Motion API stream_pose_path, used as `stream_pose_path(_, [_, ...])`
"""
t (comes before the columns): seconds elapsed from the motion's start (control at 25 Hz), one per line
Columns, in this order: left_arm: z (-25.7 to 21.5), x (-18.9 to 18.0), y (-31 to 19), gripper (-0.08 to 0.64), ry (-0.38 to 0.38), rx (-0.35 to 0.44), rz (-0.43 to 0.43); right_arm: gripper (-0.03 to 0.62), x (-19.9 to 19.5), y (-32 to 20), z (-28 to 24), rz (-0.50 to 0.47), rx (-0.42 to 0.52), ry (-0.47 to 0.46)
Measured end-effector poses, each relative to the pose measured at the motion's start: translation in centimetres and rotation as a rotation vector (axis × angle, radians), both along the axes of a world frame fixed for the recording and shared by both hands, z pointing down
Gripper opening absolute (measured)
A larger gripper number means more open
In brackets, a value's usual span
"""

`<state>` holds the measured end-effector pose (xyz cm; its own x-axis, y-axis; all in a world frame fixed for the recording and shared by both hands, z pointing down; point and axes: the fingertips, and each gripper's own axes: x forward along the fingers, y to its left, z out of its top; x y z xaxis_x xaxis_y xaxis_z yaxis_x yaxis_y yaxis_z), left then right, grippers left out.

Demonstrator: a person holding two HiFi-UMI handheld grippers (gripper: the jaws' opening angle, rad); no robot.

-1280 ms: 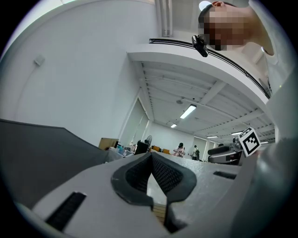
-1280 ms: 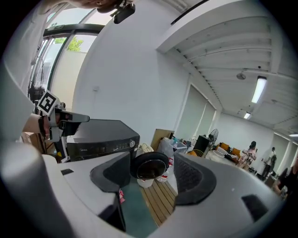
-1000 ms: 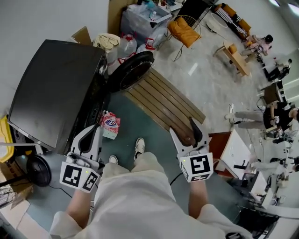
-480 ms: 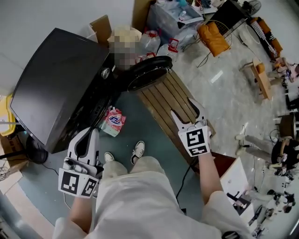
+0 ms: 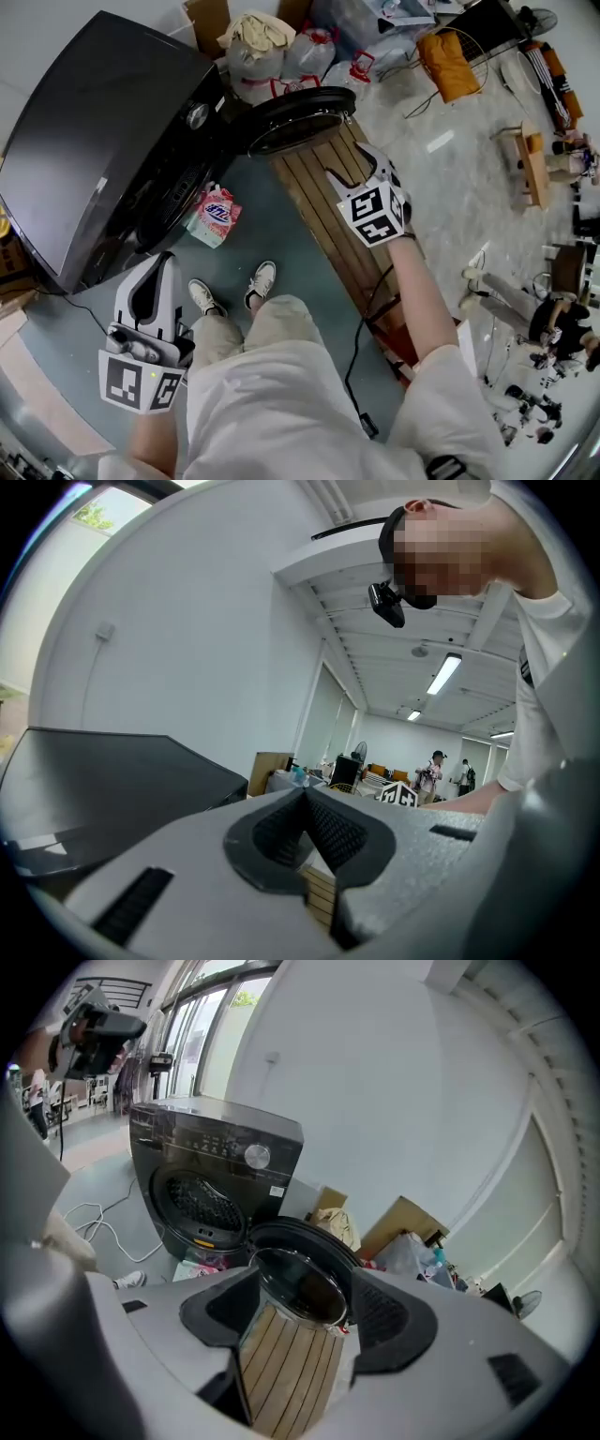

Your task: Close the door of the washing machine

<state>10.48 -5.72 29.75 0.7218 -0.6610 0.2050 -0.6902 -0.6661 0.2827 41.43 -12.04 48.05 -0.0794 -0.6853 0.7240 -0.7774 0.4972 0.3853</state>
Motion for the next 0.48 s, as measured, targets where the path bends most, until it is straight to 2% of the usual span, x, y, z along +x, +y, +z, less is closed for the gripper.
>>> stream_pose_path(0.28, [2.0, 0.0, 1.5, 0.005, -0.052, -0.04, -0.032, 0.305, 1.4, -4.4, 5.6, -0.101, -0.091, 0.103])
stream_pose_path(0.48, [4.1, 0.0, 2.1, 0.004, -0.067, -0.082, -0.057, 0.322, 3.3, -7.8, 8.4, -0.132, -0.135, 0.188])
